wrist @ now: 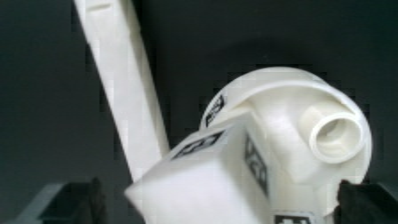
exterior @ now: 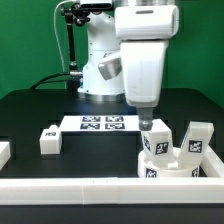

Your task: Assemble stool

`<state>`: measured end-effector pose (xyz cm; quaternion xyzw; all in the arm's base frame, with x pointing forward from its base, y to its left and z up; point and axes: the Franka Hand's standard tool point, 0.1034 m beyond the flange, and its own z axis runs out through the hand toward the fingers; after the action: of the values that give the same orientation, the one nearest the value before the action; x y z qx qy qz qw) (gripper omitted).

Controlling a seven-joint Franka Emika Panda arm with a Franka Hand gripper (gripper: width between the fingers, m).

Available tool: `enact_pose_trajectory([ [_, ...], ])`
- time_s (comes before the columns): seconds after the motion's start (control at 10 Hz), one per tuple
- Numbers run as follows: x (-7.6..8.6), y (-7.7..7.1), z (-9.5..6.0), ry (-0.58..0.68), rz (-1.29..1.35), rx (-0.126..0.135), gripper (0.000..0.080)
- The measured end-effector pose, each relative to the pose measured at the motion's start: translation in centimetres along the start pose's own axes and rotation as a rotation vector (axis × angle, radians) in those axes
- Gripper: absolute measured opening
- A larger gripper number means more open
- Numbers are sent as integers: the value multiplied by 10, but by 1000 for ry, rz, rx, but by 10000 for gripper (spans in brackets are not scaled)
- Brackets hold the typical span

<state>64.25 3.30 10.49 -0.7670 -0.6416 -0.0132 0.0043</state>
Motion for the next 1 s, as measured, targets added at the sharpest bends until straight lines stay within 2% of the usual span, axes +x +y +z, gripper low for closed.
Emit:
enact_pose_trajectory([
  [0.2,15,1,6,7,-23,6,648],
  [0.4,24,-1,13,-3,-32,12,648],
  [1.0,18,-2,17,-5,-19,13,648],
])
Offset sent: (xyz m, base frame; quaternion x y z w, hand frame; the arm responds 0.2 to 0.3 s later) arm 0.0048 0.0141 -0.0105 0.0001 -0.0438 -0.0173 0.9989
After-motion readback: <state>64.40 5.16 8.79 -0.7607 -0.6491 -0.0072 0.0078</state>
